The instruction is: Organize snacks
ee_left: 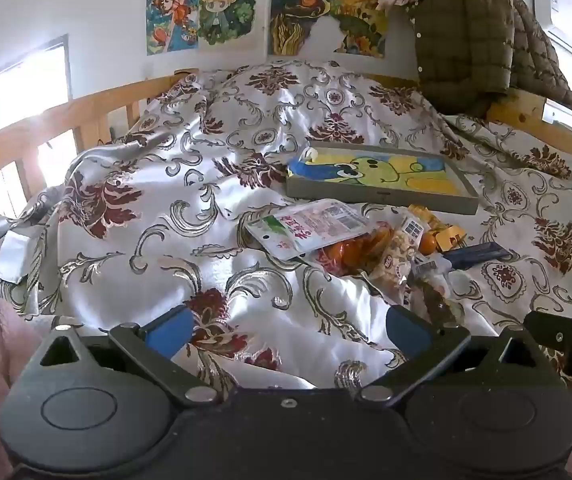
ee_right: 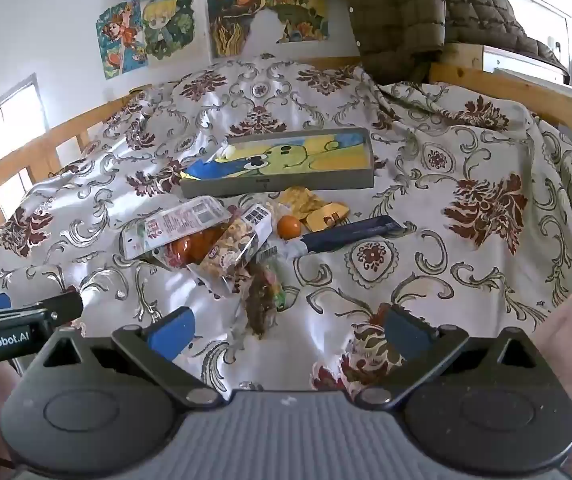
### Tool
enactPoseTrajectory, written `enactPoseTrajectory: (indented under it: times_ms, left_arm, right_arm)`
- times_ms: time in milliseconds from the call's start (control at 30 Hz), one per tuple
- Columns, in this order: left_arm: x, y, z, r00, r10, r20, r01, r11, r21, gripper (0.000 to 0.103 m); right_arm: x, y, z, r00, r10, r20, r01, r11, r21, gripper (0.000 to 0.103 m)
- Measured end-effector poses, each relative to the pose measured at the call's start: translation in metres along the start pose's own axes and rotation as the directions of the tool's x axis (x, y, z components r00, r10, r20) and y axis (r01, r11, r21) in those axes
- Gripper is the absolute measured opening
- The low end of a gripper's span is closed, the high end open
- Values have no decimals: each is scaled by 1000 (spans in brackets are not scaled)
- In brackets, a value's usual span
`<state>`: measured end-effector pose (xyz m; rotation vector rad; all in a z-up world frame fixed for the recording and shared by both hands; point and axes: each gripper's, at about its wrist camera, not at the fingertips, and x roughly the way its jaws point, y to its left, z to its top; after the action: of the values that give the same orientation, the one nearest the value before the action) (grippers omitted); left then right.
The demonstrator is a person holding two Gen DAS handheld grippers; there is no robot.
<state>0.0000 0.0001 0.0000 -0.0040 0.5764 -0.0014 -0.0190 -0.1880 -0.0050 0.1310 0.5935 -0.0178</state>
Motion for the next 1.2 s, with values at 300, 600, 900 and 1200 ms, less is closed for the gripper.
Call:
enactPoseTrajectory:
  times_ms: [300, 600, 900, 1200]
  left_arm:
    - [1, -2, 0, 1000, 3, -4, -3, 1000, -4, 102]
    - [2, 1, -1, 1000, 0, -9, 0, 1000, -6, 102]
    - [2, 1, -2, 1000, 0, -11, 0, 1000, -8, 102]
    - [2, 2, -2, 1000, -2, -13, 2, 1000, -10, 102]
  right_arm:
    - [2, 0, -1, 1000, -4, -11, 4, 1000, -2, 103]
    - [1, 1, -1, 1000, -4, -15, 4, 1000, 0, 103]
    - [2, 1, -1, 1000, -3, -19, 3, 1000, 1, 103]
    - [3, 2, -1, 1000, -3, -22, 3, 1000, 2, 103]
